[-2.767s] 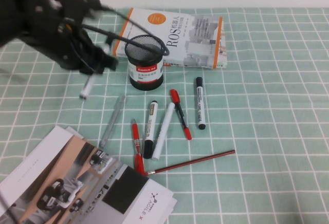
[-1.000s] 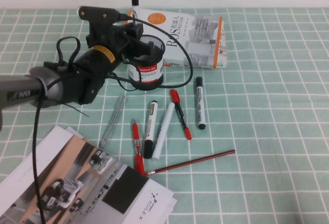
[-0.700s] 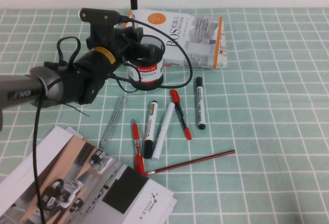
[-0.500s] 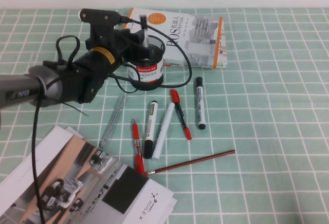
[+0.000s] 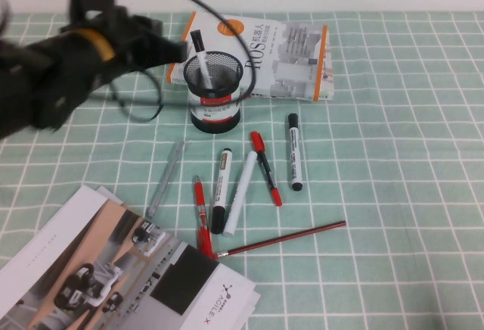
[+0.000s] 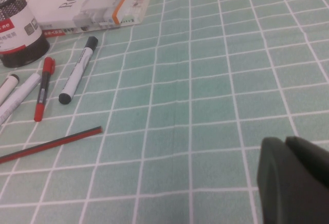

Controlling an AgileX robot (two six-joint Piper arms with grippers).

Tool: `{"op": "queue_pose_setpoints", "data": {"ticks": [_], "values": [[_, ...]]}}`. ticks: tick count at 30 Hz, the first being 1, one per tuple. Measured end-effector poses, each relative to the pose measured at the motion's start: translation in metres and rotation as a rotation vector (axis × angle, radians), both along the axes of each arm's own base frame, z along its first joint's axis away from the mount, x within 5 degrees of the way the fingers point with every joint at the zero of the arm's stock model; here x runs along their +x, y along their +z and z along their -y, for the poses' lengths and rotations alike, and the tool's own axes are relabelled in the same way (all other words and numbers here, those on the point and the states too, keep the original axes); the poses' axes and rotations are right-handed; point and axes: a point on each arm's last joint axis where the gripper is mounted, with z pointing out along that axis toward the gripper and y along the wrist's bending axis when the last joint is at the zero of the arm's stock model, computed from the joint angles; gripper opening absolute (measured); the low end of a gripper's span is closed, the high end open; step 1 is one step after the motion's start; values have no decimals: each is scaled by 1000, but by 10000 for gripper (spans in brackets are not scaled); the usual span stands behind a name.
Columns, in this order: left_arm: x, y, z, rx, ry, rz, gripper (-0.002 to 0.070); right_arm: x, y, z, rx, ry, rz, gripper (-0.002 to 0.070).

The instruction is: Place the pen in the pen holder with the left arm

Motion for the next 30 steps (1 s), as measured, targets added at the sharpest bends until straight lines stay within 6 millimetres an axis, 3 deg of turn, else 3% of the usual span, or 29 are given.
{"op": "queue_pose_setpoints", "data": {"ticks": [2, 7, 15, 22, 30], "values": [[-26, 10, -10, -14, -4, 30, 2, 0, 0, 0, 0, 0, 0, -20], [-92, 11, -36, -43, -18, 91, 0, 0, 0, 0, 0, 0, 0, -20], [-189, -5, -76, -78, -20, 176, 0, 0, 0, 0, 0, 0, 0, -20], [-239, -22, -98, -80, -18, 259, 0, 0, 0, 0, 0, 0, 0, -20], [-265, -51, -111, -49, 7, 206, 0, 0, 0, 0, 0, 0, 0, -20]]}}
